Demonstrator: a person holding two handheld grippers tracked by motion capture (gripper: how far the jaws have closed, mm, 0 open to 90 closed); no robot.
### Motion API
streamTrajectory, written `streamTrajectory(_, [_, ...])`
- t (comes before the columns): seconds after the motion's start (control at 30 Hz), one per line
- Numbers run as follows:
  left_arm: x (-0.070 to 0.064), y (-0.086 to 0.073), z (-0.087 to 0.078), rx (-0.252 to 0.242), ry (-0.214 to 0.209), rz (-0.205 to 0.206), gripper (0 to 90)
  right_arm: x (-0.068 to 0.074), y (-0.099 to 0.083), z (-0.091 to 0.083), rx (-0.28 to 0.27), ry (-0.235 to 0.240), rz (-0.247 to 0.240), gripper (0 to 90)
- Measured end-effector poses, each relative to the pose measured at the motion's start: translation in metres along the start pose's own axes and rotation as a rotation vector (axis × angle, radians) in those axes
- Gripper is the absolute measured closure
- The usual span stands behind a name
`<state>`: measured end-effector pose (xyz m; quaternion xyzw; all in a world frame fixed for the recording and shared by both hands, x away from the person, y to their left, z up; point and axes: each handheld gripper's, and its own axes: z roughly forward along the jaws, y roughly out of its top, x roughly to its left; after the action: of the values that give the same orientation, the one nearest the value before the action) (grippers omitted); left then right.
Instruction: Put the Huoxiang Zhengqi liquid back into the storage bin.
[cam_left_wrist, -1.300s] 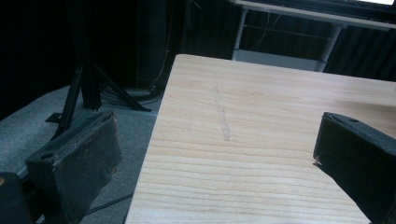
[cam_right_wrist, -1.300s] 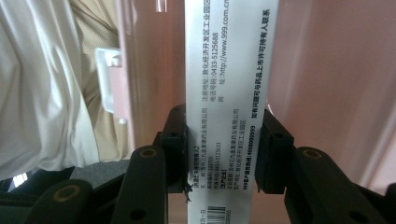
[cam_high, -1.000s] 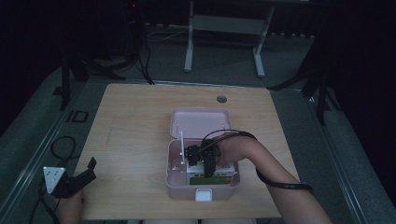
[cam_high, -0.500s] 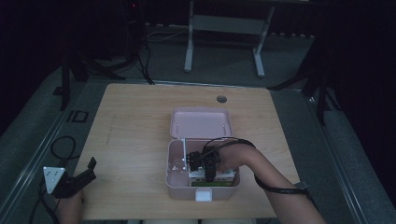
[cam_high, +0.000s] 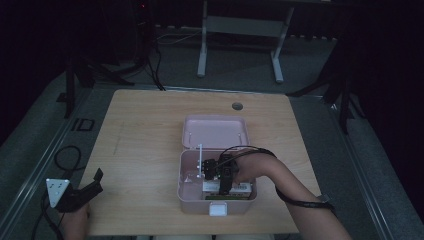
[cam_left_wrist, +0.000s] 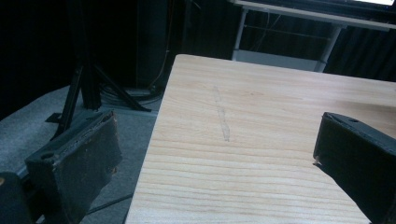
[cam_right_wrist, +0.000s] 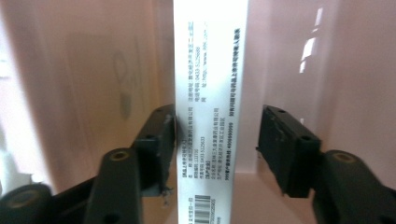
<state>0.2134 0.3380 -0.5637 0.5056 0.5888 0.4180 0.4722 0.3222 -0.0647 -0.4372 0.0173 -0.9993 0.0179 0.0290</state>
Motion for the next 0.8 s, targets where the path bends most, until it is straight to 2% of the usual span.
streamTrajectory(0.2, [0.000, 0.000, 0.000, -0.002, -0.002, -0.002, 0.8, 0.003, -0.006, -0.019, -0.062, -0.015, -0.015, 34.1])
streamTrajectory(0.37, [0.000, 0.000, 0.000, -0.001, 0.000, -0.001, 0.7, 0.008, -0.016, -0.041, -0.129, -0.031, -0.006, 27.3])
streamTrajectory(0.47, [0.000, 0.000, 0.000, -0.002, 0.002, -0.001, 0.7, 0.011, -0.026, -0.052, -0.174, -0.048, -0.004, 15.2])
streamTrajectory(0.57, [0.000, 0.000, 0.000, -0.002, 0.002, -0.001, 0.8, 0.010, -0.034, -0.060, -0.203, -0.051, 0.015, 13.6])
streamTrajectory(0.63, [0.000, 0.000, 0.000, -0.003, 0.002, -0.002, 0.8, 0.009, -0.041, -0.064, -0.211, -0.091, 0.016, 13.4])
streamTrajectory(0.8, [0.000, 0.000, 0.000, -0.003, 0.002, -0.001, 0.7, 0.003, -0.063, -0.072, -0.233, -0.136, 0.039, 13.5])
